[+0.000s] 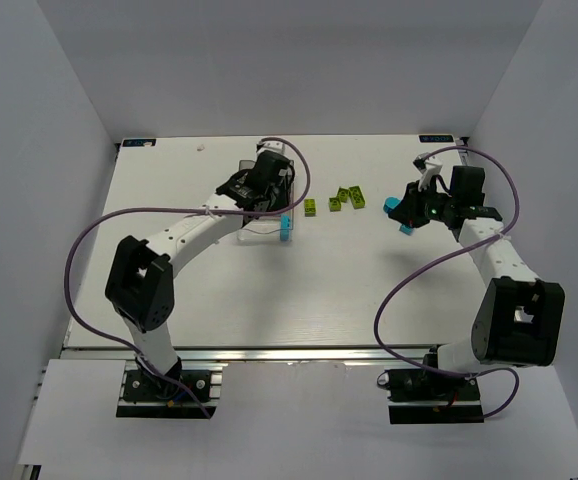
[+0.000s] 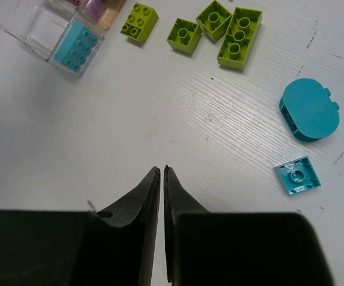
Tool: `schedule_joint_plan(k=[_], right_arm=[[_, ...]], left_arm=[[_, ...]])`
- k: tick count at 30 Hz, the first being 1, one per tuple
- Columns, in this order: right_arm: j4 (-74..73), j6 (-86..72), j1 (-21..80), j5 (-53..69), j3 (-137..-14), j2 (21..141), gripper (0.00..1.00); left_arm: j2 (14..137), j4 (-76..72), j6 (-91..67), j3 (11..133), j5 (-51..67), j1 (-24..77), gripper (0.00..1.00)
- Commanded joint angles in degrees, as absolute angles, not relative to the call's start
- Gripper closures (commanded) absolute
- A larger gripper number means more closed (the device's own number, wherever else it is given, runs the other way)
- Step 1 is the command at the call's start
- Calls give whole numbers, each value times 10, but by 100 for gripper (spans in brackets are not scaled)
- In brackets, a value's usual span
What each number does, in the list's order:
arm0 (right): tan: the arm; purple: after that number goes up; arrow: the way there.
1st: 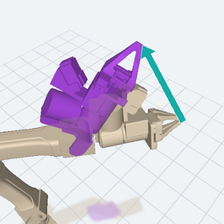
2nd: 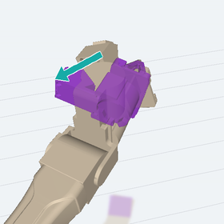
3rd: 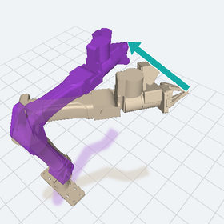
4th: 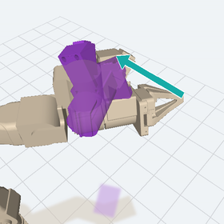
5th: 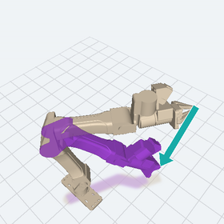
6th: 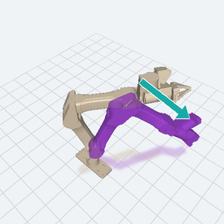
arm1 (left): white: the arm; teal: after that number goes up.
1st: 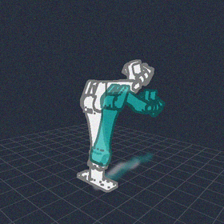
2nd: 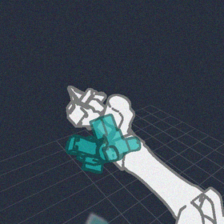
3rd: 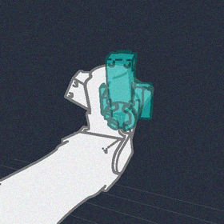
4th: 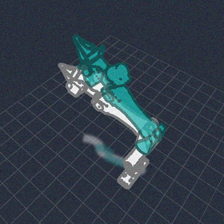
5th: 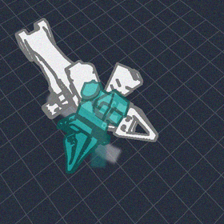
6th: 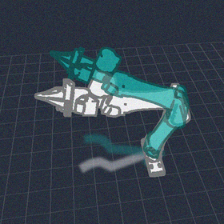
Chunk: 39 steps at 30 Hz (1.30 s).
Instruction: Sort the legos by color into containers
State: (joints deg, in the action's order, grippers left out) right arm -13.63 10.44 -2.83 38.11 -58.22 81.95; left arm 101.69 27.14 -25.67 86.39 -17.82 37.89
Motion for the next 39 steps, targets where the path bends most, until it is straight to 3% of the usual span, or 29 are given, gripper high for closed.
schedule_joint_plan(k=[1, 6, 19, 22, 26, 27, 30, 34, 39], right_arm=[[-139, 106, -28, 388, -582, 826, 88], [-141, 112, -29, 383, -583, 829, 86], [-150, 127, -28, 373, -592, 841, 63], [-153, 129, -28, 367, -597, 844, 60], [-153, 129, -28, 355, -599, 847, 53], [-154, 129, -28, 354, -599, 848, 50], [-156, 134, -28, 344, -600, 848, 45], [-159, 133, -28, 316, -606, 852, 43], [-169, 111, -28, 235, -627, 863, 43]], left_arm=[[1006, 266, -255, 843, -183, 353, 90], [1026, 264, -241, 845, -175, 329, 90], [1086, 243, -245, 848, -161, 318, 88], [1096, 244, -250, 855, -160, 318, 83], [1100, 244, -255, 861, -161, 318, 59], [1100, 243, -254, 861, -163, 318, 49], [1100, 244, -254, 867, -169, 318, 37], [1096, 250, -253, 879, -170, 318, 30], [1043, 238, -259, 867, -164, 317, 33]])
